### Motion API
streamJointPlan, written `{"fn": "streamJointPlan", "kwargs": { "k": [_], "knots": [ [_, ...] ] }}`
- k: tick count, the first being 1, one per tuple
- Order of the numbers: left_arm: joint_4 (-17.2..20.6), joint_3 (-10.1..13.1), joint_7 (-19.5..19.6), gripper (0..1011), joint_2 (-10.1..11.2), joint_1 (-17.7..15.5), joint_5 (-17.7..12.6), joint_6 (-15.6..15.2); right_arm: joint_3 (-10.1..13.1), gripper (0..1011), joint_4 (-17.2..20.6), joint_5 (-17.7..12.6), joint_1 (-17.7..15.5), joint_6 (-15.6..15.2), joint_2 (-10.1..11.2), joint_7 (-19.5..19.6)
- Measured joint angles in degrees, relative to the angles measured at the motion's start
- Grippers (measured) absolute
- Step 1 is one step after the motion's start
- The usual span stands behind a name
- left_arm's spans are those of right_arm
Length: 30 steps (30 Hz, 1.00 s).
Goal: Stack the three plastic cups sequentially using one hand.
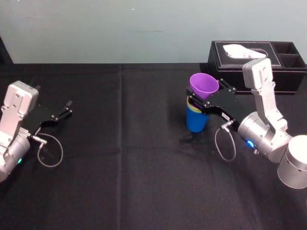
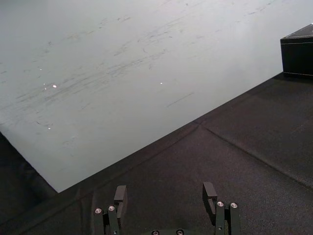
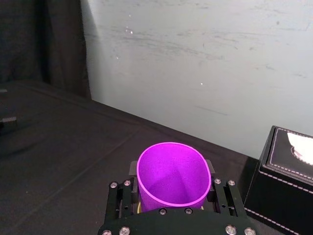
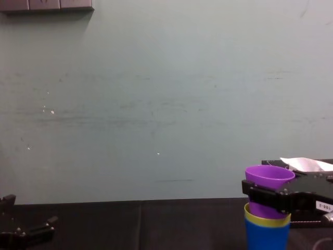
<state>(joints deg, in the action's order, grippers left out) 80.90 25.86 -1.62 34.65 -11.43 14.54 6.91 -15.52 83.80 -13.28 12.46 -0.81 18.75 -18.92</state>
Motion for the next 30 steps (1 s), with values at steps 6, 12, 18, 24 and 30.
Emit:
{"fn": "streamJointPlan", "kwargs": {
  "k": [6,12,18,24,30],
  "knots": [
    [0.0,0.0,0.0,1011,0.0,0.0,0.0,0.0,-0.15,738,-0.85,0.25,-0.08,0.19,-0.02,-0.1],
    [0.0,0.0,0.0,1011,0.0,0.0,0.0,0.0,-0.3,738,-1.27,0.64,-0.19,0.19,-0.02,-0.13],
    [0.0,0.0,0.0,1011,0.0,0.0,0.0,0.0,-0.48,738,-1.6,0.95,-0.13,0.2,-0.04,-0.14],
    [0.0,0.0,0.0,1011,0.0,0.0,0.0,0.0,-0.47,738,-1.6,0.91,-0.14,0.19,-0.02,-0.16],
    [0.0,0.0,0.0,1011,0.0,0.0,0.0,0.0,-0.45,795,-1.59,0.88,-0.16,0.18,-0.01,-0.16]
  ]
}}
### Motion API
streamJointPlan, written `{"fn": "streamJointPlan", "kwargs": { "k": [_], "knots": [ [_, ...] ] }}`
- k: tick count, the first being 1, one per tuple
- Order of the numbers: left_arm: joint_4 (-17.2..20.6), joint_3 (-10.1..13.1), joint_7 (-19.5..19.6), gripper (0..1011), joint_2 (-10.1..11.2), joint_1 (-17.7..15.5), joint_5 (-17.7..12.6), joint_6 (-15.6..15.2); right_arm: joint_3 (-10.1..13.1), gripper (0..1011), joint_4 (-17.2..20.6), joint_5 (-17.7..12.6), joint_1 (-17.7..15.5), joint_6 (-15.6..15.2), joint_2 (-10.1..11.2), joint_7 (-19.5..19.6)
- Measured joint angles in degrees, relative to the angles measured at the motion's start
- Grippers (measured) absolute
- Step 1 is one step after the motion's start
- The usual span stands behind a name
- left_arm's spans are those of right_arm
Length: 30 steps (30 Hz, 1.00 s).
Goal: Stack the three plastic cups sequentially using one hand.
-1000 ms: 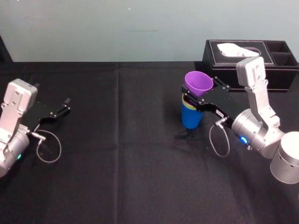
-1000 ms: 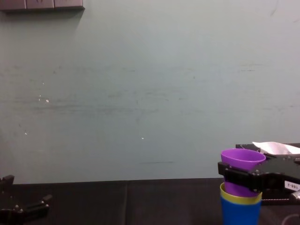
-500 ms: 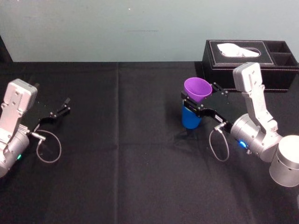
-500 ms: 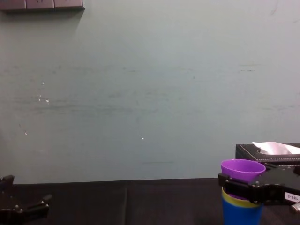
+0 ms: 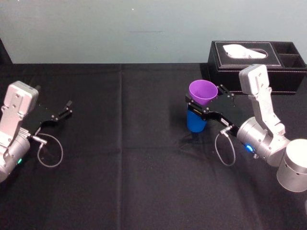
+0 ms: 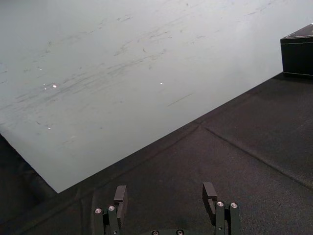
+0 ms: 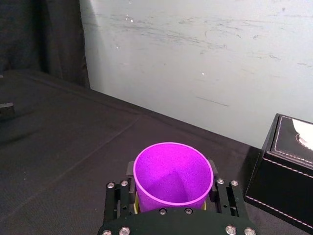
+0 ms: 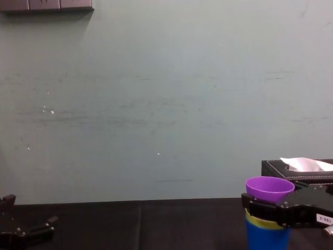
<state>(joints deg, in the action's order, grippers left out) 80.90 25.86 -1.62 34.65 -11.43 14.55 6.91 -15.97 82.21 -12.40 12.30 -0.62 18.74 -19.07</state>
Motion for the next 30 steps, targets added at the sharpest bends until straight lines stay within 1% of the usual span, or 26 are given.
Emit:
{"fn": "streamJointPlan", "kwargs": {
  "k": [2,5,6,9,20,26,30],
  "knots": [
    [0.0,0.0,0.0,1011,0.0,0.0,0.0,0.0,0.01,829,0.0,-0.01,0.0,0.0,0.0,0.0],
    [0.0,0.0,0.0,1011,0.0,0.0,0.0,0.0,0.03,915,0.02,-0.02,-0.02,0.0,0.0,0.0],
    [0.0,0.0,0.0,1011,0.0,0.0,0.0,0.0,0.04,958,0.03,-0.03,-0.03,0.0,0.0,0.0],
    [0.0,0.0,0.0,1011,0.0,0.0,0.0,0.0,0.04,998,0.03,-0.05,-0.03,0.0,0.0,0.0],
    [0.0,0.0,0.0,1011,0.0,0.0,0.0,0.0,0.23,1003,0.47,-0.1,-0.3,0.16,0.01,0.02],
    [0.0,0.0,0.0,1011,0.0,0.0,0.0,0.0,0.92,1002,2.28,-0.22,-1.31,0.78,0.08,0.24],
    [0.0,0.0,0.0,1011,0.0,0.0,0.0,0.0,1.85,1003,4.38,-0.61,-2.69,1.06,0.2,0.95]
  ]
}}
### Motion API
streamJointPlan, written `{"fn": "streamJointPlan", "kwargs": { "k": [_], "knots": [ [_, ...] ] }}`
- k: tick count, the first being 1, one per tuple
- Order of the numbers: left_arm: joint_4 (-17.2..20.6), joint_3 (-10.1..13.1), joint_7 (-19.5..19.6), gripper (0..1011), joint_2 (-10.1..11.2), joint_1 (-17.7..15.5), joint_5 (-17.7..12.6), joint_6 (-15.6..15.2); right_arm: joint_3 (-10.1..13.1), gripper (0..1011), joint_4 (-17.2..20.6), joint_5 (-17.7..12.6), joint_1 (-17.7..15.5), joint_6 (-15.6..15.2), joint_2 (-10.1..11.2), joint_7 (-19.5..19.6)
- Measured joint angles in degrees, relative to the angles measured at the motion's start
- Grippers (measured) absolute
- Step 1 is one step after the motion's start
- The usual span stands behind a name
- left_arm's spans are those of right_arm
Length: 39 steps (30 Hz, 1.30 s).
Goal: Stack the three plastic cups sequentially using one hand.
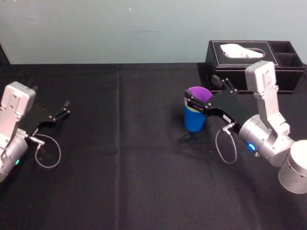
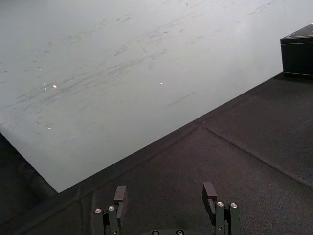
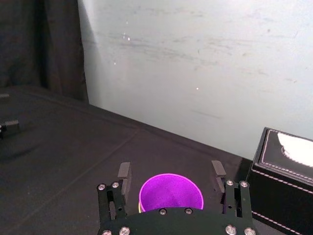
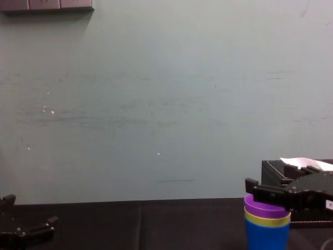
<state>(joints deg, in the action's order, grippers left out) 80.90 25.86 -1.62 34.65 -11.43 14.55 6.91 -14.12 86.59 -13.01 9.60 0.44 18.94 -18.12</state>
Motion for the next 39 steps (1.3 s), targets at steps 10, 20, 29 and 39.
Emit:
{"fn": "streamJointPlan", "kwargs": {
  "k": [10,20,29,39],
  "knots": [
    [0.0,0.0,0.0,1011,0.0,0.0,0.0,0.0,3.81,1003,5.23,0.05,-4.81,-0.49,-0.49,4.69],
    [0.0,0.0,0.0,1011,0.0,0.0,0.0,0.0,7.51,1003,6.38,3.04,-8.78,-0.85,-2.93,11.02],
    [0.0,0.0,0.0,1011,0.0,0.0,0.0,0.0,8.97,1003,4.09,5.72,-9.46,-0.68,-4.91,13.64],
    [0.0,0.0,0.0,1012,0.0,0.0,0.0,0.0,9.19,1004,0.67,7.17,-8.09,-1.38,-5.53,11.99]
  ]
}}
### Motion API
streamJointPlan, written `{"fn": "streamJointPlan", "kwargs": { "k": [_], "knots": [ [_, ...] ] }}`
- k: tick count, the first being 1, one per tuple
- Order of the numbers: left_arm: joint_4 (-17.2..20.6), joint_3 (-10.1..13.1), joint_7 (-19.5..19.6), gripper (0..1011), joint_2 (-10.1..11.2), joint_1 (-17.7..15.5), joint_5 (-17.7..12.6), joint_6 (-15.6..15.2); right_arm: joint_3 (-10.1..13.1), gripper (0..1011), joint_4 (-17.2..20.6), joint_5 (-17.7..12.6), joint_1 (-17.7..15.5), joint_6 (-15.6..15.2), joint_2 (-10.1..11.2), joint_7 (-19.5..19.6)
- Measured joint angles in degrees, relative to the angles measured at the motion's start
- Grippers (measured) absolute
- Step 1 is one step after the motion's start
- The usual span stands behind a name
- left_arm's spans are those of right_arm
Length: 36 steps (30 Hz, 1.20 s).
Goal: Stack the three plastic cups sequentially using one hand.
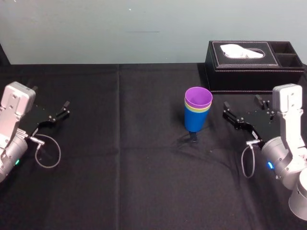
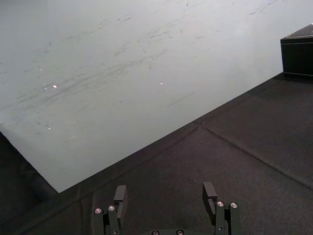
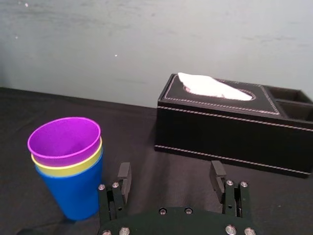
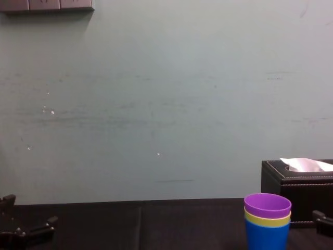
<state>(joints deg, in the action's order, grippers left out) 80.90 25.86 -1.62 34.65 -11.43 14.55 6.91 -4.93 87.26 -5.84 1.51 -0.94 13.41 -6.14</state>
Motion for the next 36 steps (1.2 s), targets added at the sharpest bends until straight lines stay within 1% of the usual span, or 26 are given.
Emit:
{"fn": "streamJointPlan", "kwargs": {
  "k": [36],
  "knots": [
    [0.0,0.0,0.0,1011,0.0,0.0,0.0,0.0,-0.09,1003,0.41,-0.05,-0.14,0.14,0.08,0.14]
  ]
}}
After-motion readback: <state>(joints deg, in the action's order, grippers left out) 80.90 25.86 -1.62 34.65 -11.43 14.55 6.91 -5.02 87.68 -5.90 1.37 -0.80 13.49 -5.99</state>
